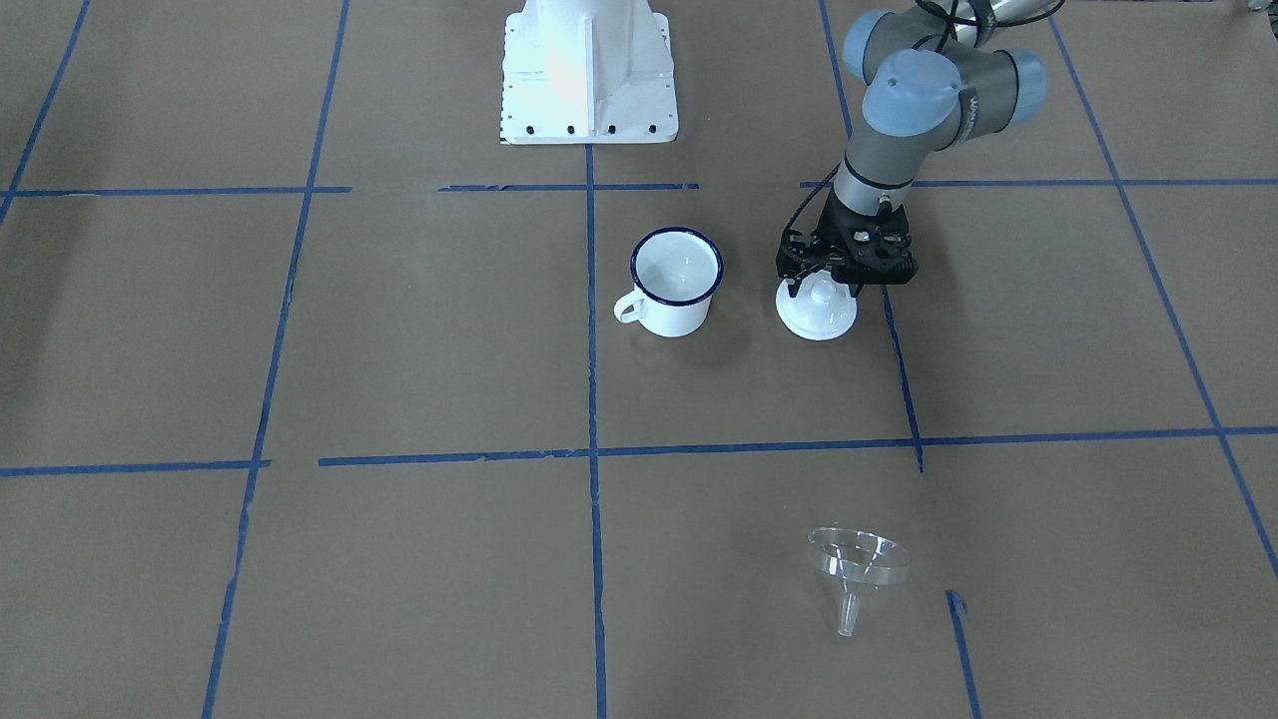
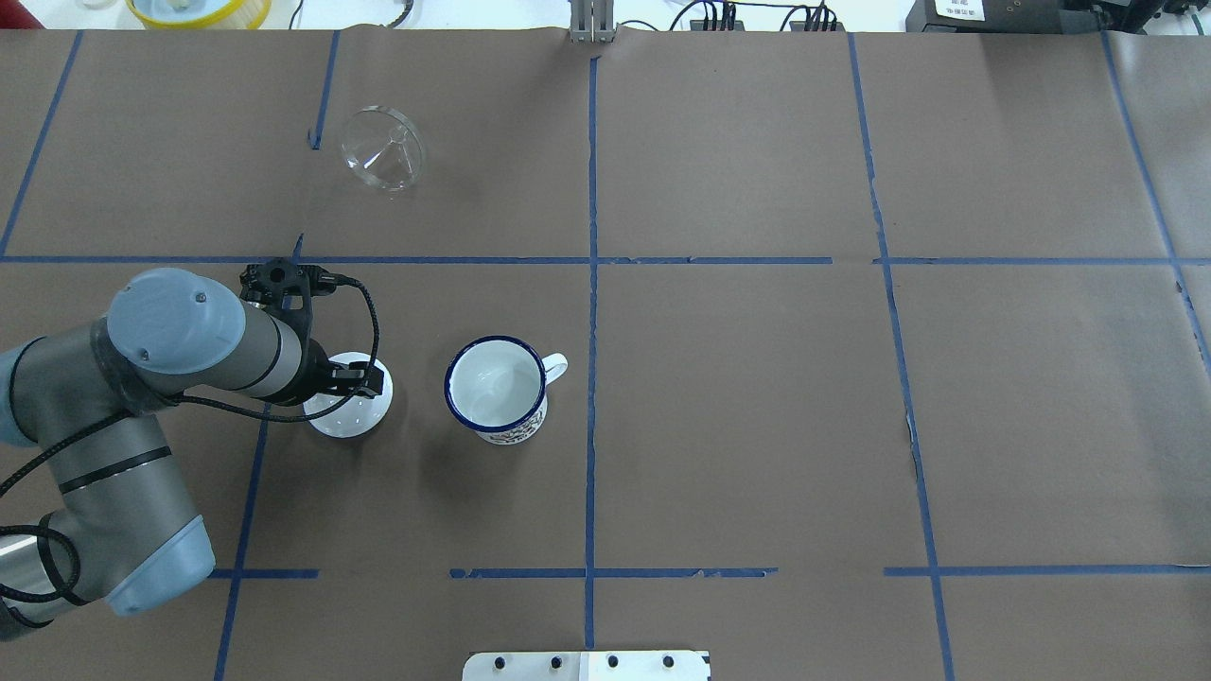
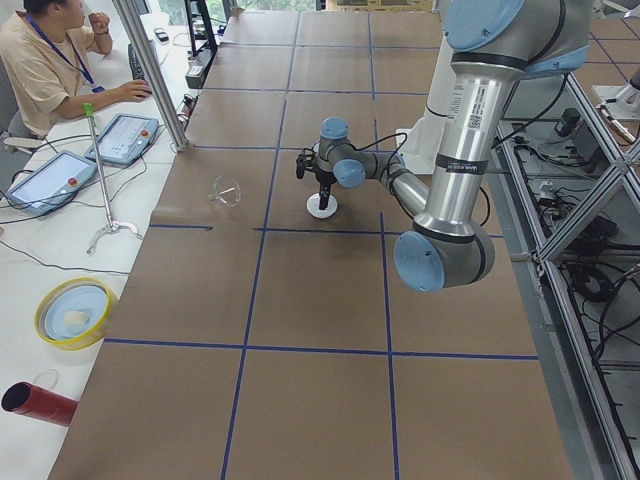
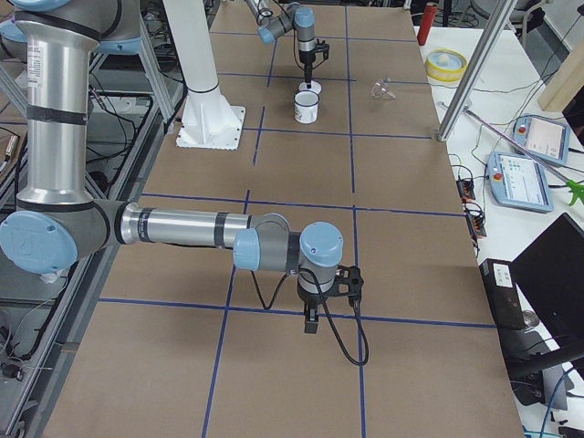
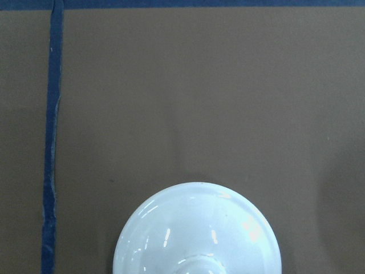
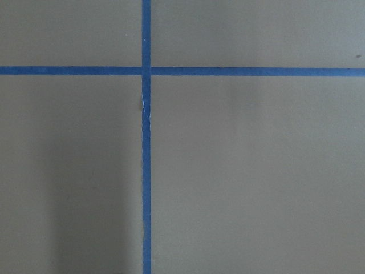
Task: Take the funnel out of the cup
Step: 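Move the left gripper down over the white funnel beside the mug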
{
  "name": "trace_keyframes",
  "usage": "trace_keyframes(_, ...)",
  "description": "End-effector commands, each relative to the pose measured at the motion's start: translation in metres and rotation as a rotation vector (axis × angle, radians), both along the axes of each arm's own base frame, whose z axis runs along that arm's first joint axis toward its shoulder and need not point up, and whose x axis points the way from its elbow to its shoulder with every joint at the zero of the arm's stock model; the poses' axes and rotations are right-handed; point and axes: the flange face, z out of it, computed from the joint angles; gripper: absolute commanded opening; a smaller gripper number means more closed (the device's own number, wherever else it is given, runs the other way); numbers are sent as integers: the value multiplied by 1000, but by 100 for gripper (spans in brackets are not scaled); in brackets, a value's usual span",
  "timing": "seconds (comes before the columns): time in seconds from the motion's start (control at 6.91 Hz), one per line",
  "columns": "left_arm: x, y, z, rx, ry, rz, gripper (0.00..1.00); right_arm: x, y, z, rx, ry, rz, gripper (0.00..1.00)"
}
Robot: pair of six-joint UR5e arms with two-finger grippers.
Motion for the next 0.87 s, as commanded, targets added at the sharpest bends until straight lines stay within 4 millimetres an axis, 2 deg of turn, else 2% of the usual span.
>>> trace_keyframes(0.0,0,0,0,-2,-3,0,59,0,0,0,0,0,0,100)
trace_keyframes(0.72,-7,-6,-5,-26,-42,-14,58,0,0,0,0,0,0,100)
